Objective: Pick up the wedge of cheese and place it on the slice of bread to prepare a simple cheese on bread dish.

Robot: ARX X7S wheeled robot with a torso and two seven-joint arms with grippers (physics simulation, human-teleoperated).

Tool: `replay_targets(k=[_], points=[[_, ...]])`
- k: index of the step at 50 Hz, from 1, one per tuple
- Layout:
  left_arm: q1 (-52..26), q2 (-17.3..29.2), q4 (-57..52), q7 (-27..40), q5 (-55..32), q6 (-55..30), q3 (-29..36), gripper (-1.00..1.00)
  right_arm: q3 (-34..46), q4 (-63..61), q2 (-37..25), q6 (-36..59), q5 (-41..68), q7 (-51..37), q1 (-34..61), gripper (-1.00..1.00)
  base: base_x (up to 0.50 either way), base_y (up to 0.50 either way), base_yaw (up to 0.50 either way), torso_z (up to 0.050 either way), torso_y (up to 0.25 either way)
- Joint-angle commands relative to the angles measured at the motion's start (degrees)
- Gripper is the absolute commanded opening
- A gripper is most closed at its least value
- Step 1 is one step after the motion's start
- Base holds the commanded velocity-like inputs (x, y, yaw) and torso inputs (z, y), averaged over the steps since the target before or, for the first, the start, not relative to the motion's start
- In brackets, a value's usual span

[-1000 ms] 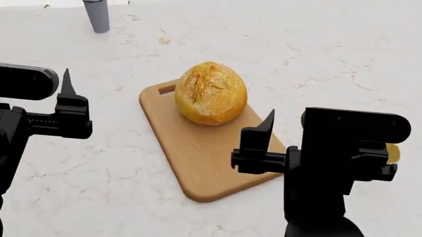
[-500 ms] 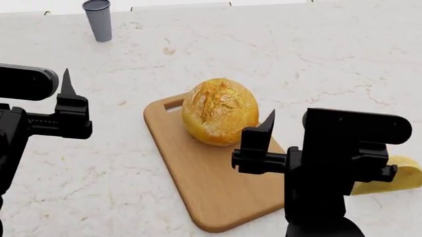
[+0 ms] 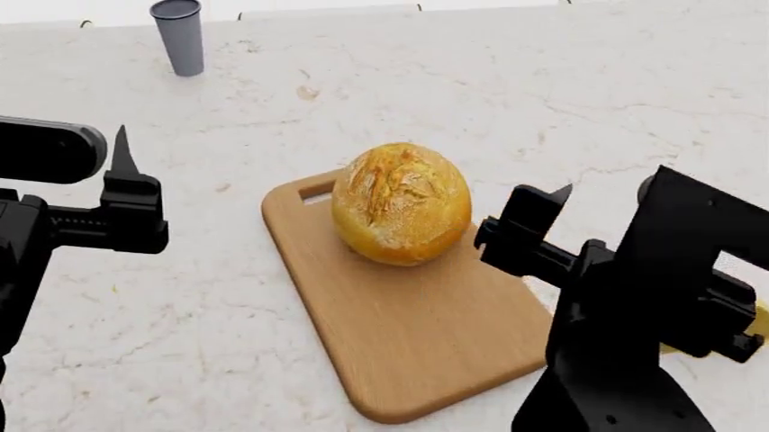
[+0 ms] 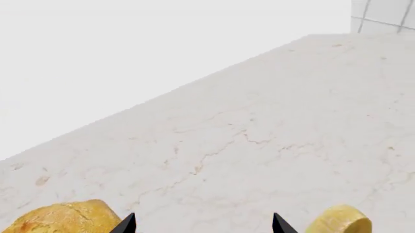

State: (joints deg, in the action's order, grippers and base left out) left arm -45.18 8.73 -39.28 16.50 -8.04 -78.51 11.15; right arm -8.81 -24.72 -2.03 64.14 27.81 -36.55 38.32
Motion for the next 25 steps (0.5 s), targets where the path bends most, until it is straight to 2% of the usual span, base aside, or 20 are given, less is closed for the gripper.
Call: replay_targets(k=[1, 4, 10, 14, 17, 25], points=[[0.1, 0.2, 0.0, 0.3, -0.3, 0.1, 0.0, 1.00, -1.3, 3.6, 1.3, 2.5, 4.7, -20.1, 3.1, 1.00, 0.00, 0.00, 0.00, 0.000, 0.000], [0.0, 0.2, 0.0, 0.3, -0.4, 0.2, 0.0, 1.00, -1.6, 2.0, 1.5, 4.1, 7.4, -24.4, 3.2, 1.00, 0.00, 0.00, 0.00, 0.000, 0.000], [0.1, 0.3, 0.0, 0.5, -0.5, 0.3, 0.0, 1.00, -3.7, -4.3, 1.9, 9.1, 19.2, -39.7, 3.8, 1.00, 0.00, 0.00, 0.00, 0.000, 0.000], [0.1, 0.3, -0.1, 0.6, -0.6, 0.2, 0.0, 1.00, -4.0, -6.2, 1.7, 9.8, 25.0, -45.1, 3.7, 1.00, 0.00, 0.00, 0.00, 0.000, 0.000], [0.0, 0.3, -0.1, 0.6, -0.7, 0.2, 0.0, 1.00, -3.3, -5.8, 1.2, 8.8, 26.0, -46.8, 3.7, 1.00, 0.00, 0.00, 0.00, 0.000, 0.000], [0.0, 0.4, 0.2, 0.7, -1.0, 0.4, 0.0, 1.00, 2.6, 8.1, 0.1, -1.3, 17.9, -42.9, 3.9, 1.00, 0.00, 0.00, 0.00, 0.000, 0.000]])
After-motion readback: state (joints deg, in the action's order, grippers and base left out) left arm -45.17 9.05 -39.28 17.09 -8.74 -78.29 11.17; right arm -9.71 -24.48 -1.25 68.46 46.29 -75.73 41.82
